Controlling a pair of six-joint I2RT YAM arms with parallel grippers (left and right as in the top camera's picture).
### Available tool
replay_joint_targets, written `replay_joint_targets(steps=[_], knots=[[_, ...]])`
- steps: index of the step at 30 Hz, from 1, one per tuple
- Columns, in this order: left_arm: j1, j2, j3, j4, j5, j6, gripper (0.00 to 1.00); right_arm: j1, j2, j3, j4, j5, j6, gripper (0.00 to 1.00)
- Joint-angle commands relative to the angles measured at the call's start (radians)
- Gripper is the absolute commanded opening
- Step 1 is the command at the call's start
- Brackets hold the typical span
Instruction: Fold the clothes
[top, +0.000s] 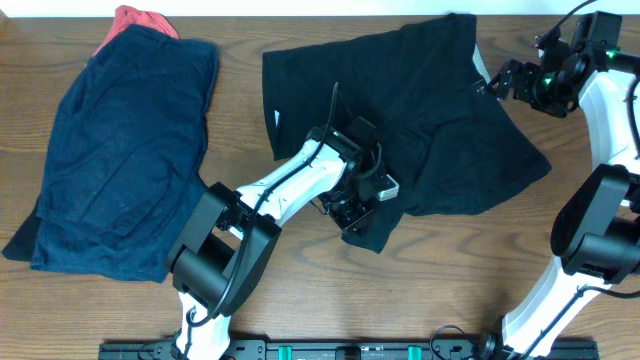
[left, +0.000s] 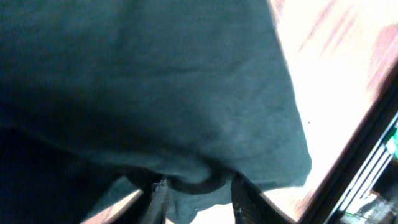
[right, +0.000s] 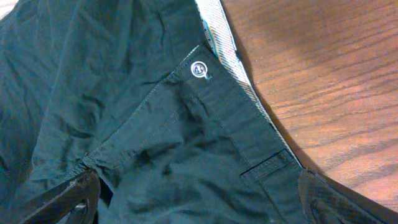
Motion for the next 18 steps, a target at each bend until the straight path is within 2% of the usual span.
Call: replay_joint_targets(steps=[1, 9, 14, 18], knots=[[0.002, 0.025, -0.012, 0.002, -0.029, -0.041, 0.06, 0.011, -0.008, 0.009, -0.004, 0.006, -0.015, 0.99], [0.003, 0.001, 0.051, -0.044, -0.146, -0.147, 0.06, 0.011, -0.008, 0.009, 0.000, 0.006, -0.015, 0.99], [0.004, -0.100, 0.110, -0.055, -0.286, -0.191, 0.06, 0.011, -0.008, 0.009, -0.001, 0.006, -0.016, 0.99], [0.012, -0.172, 0.116, -0.061, -0.304, -0.206, 0.06, 0.011, -0.008, 0.009, -0.004, 0.006, -0.016, 0.99]])
